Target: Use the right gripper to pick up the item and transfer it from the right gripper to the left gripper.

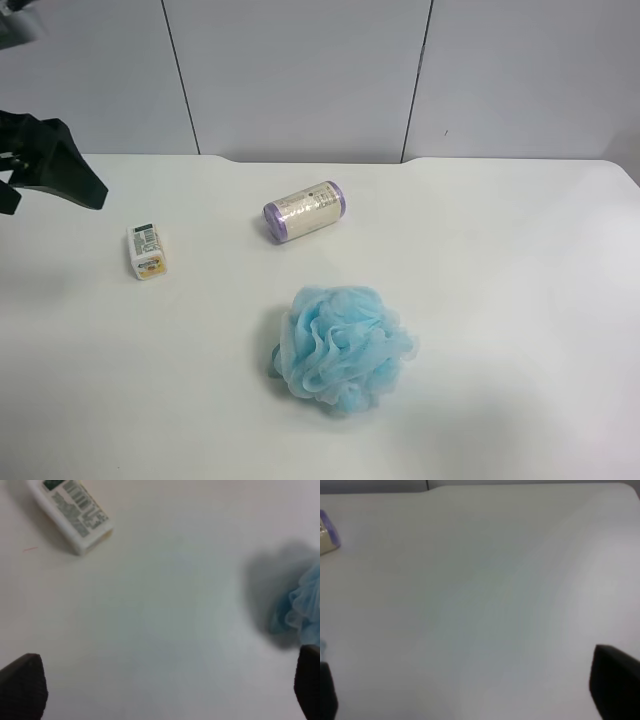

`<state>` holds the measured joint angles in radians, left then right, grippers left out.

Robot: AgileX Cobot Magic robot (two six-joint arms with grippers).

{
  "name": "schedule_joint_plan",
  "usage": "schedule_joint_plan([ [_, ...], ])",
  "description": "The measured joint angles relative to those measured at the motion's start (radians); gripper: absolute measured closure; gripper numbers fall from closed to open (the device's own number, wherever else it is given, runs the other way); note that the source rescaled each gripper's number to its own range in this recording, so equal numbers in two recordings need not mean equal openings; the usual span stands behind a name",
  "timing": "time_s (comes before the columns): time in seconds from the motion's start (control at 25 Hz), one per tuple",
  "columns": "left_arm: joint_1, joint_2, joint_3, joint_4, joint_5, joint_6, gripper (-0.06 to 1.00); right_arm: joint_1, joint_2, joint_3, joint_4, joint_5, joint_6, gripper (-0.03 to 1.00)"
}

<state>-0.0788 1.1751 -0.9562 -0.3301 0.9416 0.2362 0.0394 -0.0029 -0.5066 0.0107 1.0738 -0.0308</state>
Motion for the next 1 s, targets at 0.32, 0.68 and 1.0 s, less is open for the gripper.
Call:
schedule_joint_plan([
  [0.32, 0.000, -0.217, 0.000, 0.072, 0.124, -0.075, -0.06, 0.000, 0.000, 0.000, 0.000, 0.000, 0.000, -0.03],
  [0.68, 0.000, -0.503, 0.000, 0.078, 0.259, -0.101, -0.06, 0.000, 0.000, 0.000, 0.000, 0.000, 0.000, -0.03],
  [1.0, 0.000, -0.750, 0.000, 0.079, 0.273, -0.102, -0.06, 0.000, 0.000, 0.000, 0.000, 0.000, 0.000, -0.03],
])
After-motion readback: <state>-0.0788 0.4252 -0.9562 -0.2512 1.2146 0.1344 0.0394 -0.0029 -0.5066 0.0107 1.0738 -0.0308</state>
